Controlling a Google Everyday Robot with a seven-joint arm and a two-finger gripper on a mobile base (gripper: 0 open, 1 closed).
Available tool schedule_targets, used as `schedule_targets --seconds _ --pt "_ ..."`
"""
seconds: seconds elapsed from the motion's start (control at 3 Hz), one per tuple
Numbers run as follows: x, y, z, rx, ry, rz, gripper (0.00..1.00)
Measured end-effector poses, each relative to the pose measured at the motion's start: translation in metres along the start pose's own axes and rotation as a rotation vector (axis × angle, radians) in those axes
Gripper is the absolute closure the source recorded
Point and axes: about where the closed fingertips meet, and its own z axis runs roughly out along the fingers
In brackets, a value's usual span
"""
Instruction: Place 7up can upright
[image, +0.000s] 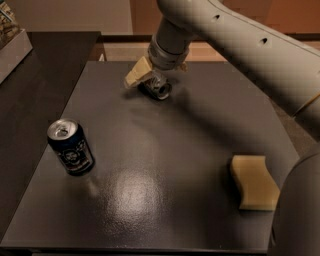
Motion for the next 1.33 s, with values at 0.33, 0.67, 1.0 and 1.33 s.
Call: schedule_targets --seconds 0.33,0.67,1.0,1.33 --pt "0.002 0.002 0.006 -0.009 -0.026 -0.039 0.0" --pt "0.0 0.006 0.012 -0.015 -0.054 -0.061 0.0" --pt "-0.004 0.009 0.017 -0.017 -0.076 -0.07 0.0" --pt "-0.004 0.009 0.018 -0.014 -0.086 -0.076 0.18"
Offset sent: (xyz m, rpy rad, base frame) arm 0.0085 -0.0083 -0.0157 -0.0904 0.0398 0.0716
